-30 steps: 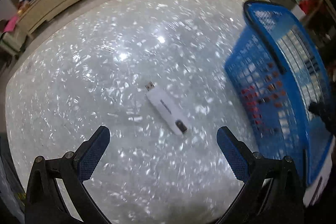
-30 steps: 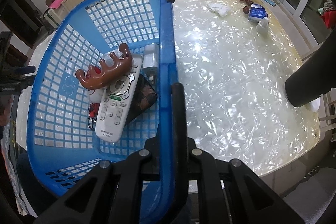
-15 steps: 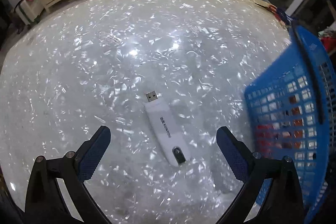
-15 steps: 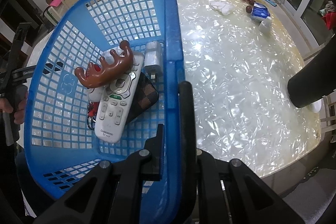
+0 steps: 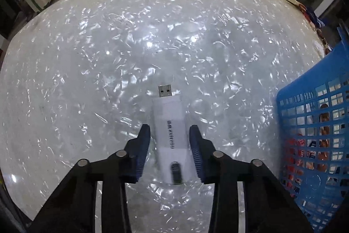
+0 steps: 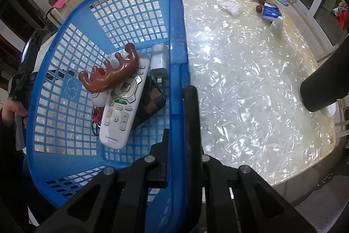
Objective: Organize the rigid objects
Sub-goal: 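Close the left tool on the white USB stick and lift it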
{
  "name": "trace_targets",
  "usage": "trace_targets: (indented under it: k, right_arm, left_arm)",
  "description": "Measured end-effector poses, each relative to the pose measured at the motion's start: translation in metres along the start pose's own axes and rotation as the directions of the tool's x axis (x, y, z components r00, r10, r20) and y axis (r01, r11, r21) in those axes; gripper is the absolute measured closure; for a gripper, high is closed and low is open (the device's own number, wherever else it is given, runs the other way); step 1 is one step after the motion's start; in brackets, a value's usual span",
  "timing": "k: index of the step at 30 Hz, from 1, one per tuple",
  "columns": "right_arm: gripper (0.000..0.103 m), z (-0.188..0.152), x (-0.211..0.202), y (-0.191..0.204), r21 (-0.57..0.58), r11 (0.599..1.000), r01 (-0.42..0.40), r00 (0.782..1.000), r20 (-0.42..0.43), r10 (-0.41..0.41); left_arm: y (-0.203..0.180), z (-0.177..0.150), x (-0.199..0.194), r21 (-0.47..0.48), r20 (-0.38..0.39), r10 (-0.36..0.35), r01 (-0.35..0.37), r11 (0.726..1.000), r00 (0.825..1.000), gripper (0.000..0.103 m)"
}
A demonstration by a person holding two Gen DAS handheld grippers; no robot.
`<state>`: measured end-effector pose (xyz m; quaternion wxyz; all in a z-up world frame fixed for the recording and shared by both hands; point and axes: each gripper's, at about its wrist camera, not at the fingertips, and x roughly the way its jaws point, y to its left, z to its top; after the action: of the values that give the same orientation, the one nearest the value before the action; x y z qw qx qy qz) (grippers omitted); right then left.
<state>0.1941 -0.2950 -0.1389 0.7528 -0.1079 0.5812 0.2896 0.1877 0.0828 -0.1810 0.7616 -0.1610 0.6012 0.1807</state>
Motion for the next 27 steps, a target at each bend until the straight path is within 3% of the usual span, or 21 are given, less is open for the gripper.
trace_targets:
  k: [14, 27]
  right_arm:
    - [0.094, 0.001, 0.001, -0.001, 0.005, 1.000, 0.001, 1.000, -0.002, -0.001]
    - [0.094, -0.001, -0.005, 0.000, 0.011, 1.000, 0.014, 1.000, 0.004, -0.014]
  left_arm:
    - [0.005, -0.023, -0.020, 0.048, 0.009, -0.048, 0.048, 0.998, 0.999, 0.069]
    - [0.006, -0.038, -0.113, 0.188, 0.147, -0.082, 0.053, 0.981, 0.986, 0.069]
